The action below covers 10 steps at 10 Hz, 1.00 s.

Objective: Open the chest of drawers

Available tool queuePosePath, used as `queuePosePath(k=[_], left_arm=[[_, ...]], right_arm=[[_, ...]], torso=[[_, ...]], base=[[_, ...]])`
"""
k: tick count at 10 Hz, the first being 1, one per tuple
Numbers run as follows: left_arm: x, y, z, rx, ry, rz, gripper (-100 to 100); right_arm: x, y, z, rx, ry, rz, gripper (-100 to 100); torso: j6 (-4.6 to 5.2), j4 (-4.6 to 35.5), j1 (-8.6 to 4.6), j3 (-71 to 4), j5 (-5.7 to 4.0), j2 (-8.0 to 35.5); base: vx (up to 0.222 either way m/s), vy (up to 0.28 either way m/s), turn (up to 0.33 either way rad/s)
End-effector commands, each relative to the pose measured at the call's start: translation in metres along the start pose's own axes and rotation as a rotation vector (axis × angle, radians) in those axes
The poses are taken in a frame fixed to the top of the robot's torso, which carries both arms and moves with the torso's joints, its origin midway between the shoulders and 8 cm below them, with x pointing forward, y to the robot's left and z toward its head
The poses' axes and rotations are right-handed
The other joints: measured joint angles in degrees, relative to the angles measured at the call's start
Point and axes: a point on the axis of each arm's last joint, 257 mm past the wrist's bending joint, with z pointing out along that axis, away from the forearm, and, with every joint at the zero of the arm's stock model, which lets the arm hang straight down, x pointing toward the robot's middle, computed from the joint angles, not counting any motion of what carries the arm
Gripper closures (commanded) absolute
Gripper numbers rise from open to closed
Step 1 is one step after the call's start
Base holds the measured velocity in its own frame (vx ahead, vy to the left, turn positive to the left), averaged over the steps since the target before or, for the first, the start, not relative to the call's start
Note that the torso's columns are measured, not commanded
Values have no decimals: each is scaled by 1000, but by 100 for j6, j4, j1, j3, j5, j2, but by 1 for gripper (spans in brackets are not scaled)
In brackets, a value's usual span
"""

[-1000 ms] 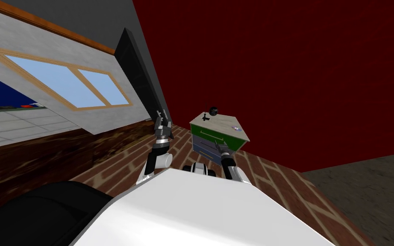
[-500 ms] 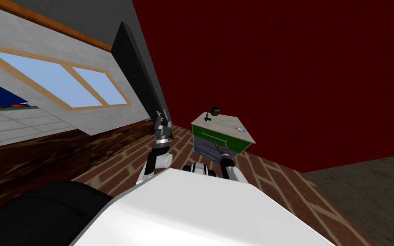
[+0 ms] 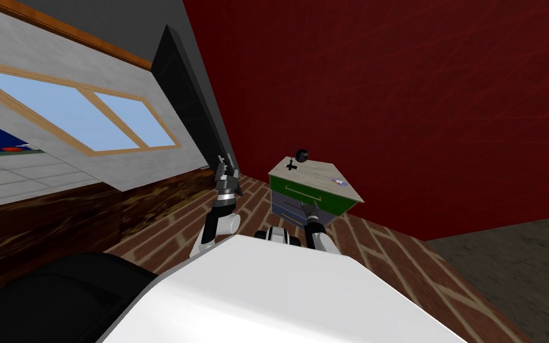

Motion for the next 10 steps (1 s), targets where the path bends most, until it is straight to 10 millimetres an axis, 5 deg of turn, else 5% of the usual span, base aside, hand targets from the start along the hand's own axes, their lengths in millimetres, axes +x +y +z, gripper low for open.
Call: queuePosePath(k=[1,10], left_arm=[[0,0,0,0,0,0,0],[0,0,0,0,0,0,0]], right_arm=[[10,-3,-1,33,20,-94,-100],[27,-19,-6,146,39,-441,-100]], torso=[[0,2,-18,5,-5,8],[-7,7,16,2,5,5]], base=[[42,47,-28],[38,62,-22]])
